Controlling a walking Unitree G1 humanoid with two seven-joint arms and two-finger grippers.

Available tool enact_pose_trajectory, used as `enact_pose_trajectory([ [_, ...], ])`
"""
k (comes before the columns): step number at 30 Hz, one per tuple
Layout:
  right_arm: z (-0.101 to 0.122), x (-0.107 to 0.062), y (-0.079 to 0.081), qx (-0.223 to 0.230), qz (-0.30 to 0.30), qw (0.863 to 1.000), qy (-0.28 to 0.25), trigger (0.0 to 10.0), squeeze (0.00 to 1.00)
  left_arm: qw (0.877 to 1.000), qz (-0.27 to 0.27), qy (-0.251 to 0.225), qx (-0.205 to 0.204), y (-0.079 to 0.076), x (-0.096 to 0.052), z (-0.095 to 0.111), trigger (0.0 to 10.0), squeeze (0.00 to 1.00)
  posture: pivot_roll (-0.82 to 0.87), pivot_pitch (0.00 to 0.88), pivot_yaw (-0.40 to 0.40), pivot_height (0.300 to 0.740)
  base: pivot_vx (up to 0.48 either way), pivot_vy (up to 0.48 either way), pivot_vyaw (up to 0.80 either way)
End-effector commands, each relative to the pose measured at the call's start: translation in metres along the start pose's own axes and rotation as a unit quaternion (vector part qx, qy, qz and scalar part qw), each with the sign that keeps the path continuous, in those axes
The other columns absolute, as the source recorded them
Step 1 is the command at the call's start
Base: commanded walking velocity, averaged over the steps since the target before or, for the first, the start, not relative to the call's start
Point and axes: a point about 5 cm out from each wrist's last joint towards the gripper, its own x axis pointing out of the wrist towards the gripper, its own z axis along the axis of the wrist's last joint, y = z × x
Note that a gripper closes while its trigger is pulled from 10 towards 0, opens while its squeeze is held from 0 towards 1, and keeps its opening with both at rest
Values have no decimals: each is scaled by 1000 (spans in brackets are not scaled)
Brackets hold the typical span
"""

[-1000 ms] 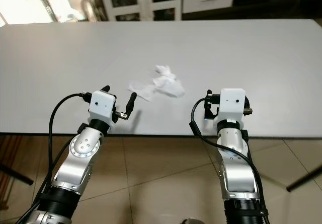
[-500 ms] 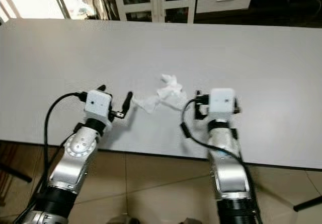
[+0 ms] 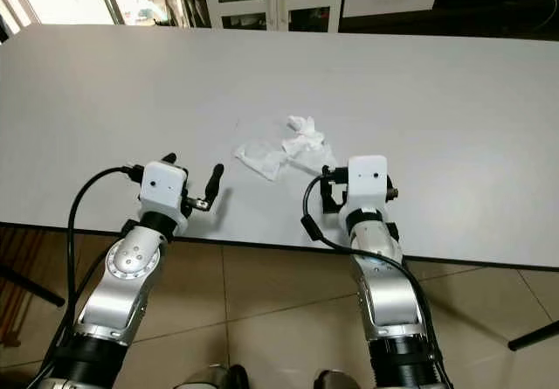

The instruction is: Picking trash to rubbish bin

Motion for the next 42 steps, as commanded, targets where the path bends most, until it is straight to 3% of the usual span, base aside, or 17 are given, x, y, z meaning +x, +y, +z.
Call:
enact_pose_trajectory([
  [1, 0, 6, 1, 10, 11, 1000, 11, 10000, 0, 1000, 3, 6, 7, 4, -4, -1, 10000, 0, 20, 173, 51, 740, 0, 0, 0],
  [6, 6, 19, -1, 10, 24, 1000, 7, 10000, 0, 1000, 14, -9, 9, 11, -9, 5, 10000, 0, 38, 187, 55, 740, 0, 0, 0],
  [13, 13, 36, 0, 26, 43, 999, 9, 10000, 0, 1000, 12, 5, 18, 14, -14, 4, 10000, 0, 67, 209, 62, 740, 0, 0, 0],
  [21, 12, 46, 24, 53, 95, 994, 26, 10000, 0, 999, 11, 15, 29, 19, -23, 4, 10000, 0, 106, 231, 69, 740, 0, 0, 0],
  [26, 5, 47, 31, 74, 102, 991, 41, 10000, 0, 999, 16, 16, 31, 21, -24, 6, 10000, 0, 118, 231, 68, 740, 0, 0, 0],
  [27, 1, 46, 36, 89, 110, 989, 48, 0, 0, 999, 17, 17, 32, 22, -24, 6, 10000, 0, 121, 230, 70, 740, 0, 0, 0],
  [34, -6, 40, 46, 102, 122, 986, 51, 0, 0, 999, 15, 21, 31, 21, -25, 6, 10000, 0, 110, 233, 76, 740, 0, 0, 0],
  [42, -8, 39, 42, 95, 105, 989, 44, 0, 0, 999, 9, 22, 30, 19, -23, 6, 10000, 0, 100, 236, 78, 740, 0, 0, 0],
])
